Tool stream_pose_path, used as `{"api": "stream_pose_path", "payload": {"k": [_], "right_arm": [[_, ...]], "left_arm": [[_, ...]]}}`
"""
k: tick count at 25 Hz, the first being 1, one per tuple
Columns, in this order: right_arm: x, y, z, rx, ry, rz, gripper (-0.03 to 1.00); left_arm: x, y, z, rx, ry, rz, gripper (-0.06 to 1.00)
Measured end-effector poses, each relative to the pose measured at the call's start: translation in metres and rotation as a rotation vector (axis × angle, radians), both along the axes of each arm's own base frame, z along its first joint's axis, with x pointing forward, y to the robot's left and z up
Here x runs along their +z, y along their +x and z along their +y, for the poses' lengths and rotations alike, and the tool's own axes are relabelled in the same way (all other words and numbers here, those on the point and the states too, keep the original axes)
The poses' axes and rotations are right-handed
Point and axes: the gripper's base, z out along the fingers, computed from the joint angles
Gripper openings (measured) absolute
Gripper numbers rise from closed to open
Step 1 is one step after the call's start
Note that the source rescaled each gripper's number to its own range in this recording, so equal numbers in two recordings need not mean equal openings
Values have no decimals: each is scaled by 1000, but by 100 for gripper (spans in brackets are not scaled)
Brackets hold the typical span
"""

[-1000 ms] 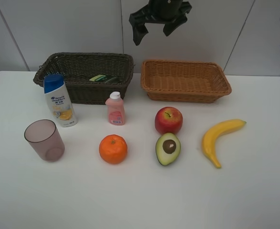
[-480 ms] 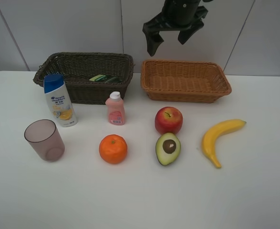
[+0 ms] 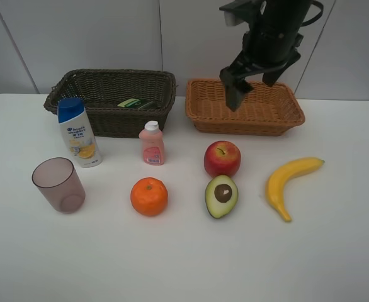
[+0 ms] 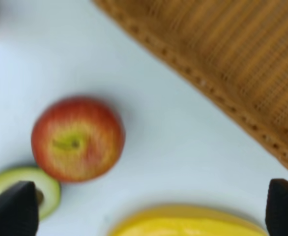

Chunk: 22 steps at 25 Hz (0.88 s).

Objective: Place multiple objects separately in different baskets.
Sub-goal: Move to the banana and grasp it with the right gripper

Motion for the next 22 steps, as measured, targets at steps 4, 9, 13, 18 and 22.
{"api": "stream_pose_path", "payload": {"k": [4, 9, 13, 18, 22], "right_arm": [[-16, -13, -19, 119, -55, 71, 97], [-32, -24, -40, 280, -100, 92, 97], [-49, -26, -54, 394, -128, 92, 97], [-69, -30, -65, 573, -170, 98, 97], [-80, -33, -72, 704, -199, 106, 97]], "left_arm": [[0, 0, 0, 0, 0, 0, 100], [0, 0, 0, 0, 0, 0, 100], [0, 0, 0, 0, 0, 0, 100], [0, 0, 0, 0, 0, 0, 100], [0, 0, 0, 0, 0, 0, 100]]}}
